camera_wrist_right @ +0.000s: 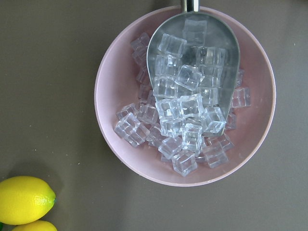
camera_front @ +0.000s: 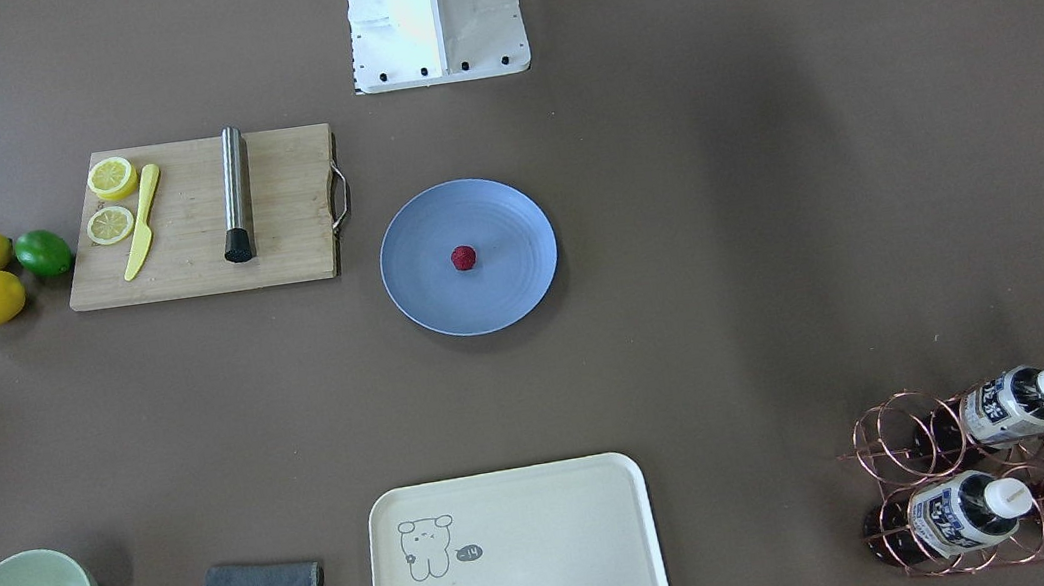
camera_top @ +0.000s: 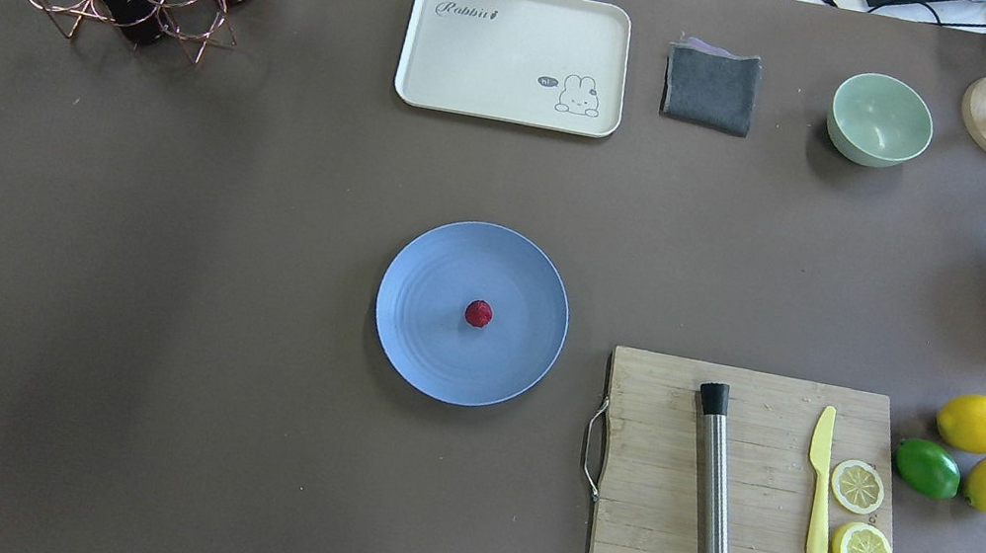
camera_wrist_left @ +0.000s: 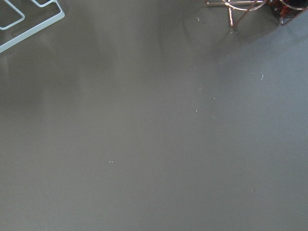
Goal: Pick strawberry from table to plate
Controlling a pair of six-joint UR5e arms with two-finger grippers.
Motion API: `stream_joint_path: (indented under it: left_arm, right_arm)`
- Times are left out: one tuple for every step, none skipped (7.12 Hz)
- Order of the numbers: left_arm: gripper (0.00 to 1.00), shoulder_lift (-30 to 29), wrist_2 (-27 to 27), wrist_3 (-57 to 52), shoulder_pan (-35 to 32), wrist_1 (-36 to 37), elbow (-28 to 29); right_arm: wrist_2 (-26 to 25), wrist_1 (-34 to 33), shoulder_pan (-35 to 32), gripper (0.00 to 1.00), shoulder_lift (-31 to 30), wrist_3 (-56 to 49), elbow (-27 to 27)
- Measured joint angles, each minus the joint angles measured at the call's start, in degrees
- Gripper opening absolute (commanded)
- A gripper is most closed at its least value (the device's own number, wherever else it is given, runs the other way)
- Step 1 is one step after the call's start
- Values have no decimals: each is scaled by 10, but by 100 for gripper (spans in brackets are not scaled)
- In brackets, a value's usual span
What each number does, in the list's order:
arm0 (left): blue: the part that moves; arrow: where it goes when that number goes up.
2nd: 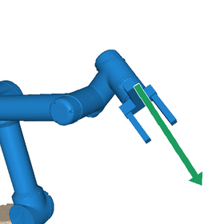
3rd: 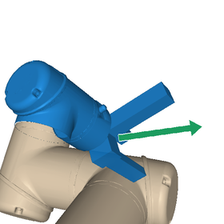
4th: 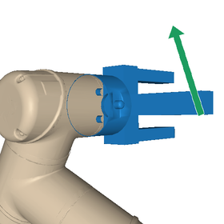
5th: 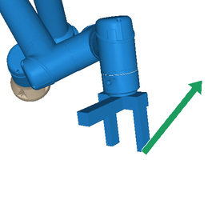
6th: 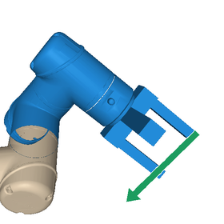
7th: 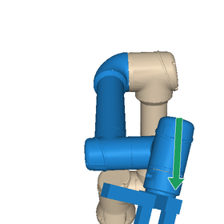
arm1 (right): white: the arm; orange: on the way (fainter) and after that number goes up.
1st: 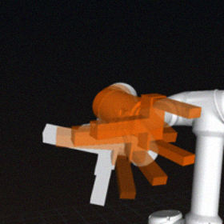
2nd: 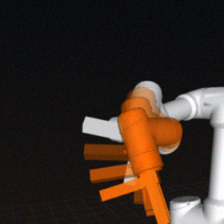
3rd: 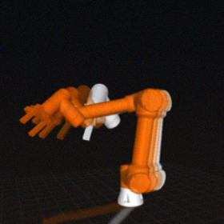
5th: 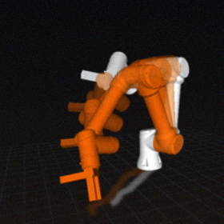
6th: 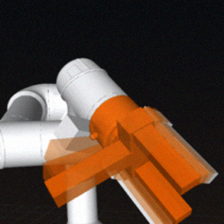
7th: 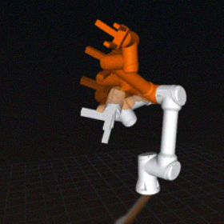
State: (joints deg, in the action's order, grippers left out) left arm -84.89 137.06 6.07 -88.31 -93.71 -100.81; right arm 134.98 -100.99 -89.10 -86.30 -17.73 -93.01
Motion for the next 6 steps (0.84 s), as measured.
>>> stream_joint_path:
  left_arm:
    - [97, 8, 0, -1, -10, -2, 0]
    - [97, 12, 0, -2, -13, -4, -1]
    - [97, 14, -2, -2, -15, -12, -4]
    - [97, 17, -7, -2, -16, -25, -7]
    - [97, 20, -16, -2, -17, -32, -9]
    - [97, 22, -28, -2, -16, -35, -8]
  right_arm:
    - [0, 1, -1, 100, -1, 0, -1]
    - [-1, 1, -2, 100, -1, 0, -2]
    - [0, 1, -3, 100, -2, 0, -3]
    - [0, 1, -4, 100, -2, 1, -3]
    - [-1, 1, -5, 100, -3, 1, -5]
    - [-5, 1, -6, 100, -4, 1, -6]
